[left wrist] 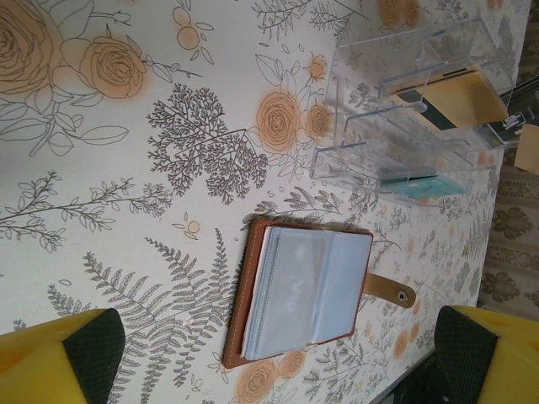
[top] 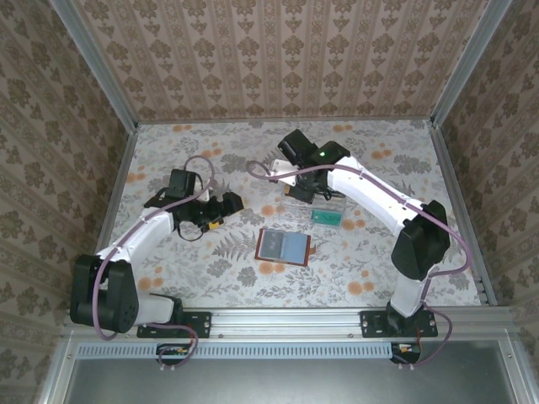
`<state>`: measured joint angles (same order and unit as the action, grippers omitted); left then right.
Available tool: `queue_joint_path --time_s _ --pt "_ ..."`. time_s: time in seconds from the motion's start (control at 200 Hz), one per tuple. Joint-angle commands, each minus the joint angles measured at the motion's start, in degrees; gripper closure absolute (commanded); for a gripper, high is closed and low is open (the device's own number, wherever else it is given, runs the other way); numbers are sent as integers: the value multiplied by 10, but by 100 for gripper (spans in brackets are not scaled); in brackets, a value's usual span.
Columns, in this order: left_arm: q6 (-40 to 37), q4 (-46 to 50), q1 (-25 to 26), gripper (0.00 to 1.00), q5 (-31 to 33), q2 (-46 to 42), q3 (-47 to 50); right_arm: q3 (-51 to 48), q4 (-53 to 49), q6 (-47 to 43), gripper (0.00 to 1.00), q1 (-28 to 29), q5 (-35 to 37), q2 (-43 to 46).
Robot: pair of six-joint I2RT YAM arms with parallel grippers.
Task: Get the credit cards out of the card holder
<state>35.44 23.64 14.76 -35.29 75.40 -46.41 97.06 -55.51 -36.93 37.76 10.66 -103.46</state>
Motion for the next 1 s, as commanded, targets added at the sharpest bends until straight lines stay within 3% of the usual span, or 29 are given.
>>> queue_joint_path --time_s 0.0,0.995 --pt "-15 6 -7 1 -3 1 -6 -6 13 -57 100 9 49 -14" --pt "-19 9 -21 0 -12 13 -7 -42 82 -54 100 4 61 -82"
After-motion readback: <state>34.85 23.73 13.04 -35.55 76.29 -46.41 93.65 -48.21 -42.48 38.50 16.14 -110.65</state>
